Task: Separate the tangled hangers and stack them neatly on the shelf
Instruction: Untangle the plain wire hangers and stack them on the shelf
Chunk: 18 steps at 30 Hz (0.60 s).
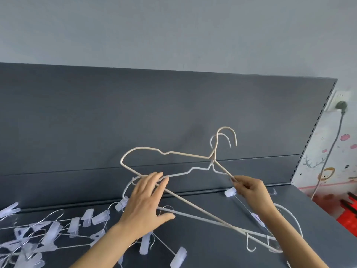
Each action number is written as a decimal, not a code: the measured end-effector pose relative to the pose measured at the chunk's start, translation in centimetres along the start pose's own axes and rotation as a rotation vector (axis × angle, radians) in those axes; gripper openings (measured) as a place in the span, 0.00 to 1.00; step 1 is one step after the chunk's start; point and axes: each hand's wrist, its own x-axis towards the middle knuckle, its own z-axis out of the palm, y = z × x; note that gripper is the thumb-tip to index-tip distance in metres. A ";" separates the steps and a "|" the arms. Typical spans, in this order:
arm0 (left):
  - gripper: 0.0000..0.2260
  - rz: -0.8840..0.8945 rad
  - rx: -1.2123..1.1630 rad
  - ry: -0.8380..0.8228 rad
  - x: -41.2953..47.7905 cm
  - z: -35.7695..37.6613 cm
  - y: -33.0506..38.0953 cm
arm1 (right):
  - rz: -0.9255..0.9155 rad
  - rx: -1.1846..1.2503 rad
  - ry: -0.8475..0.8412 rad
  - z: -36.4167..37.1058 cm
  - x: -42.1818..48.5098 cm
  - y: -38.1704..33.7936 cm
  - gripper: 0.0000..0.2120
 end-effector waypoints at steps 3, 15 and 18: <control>0.45 0.030 0.087 -0.085 -1.5 -0.8 -0.1 | -0.054 0.076 -0.078 0.1 0.0 -0.7 0.15; 0.19 -0.165 0.190 -0.009 -11.1 -8.3 -3.9 | -0.254 0.147 -0.460 9.8 -1.8 -5.2 0.15; 0.17 -0.283 0.221 0.189 -13.3 -11.9 -6.4 | -0.332 0.133 -0.581 13.1 -3.7 -9.1 0.15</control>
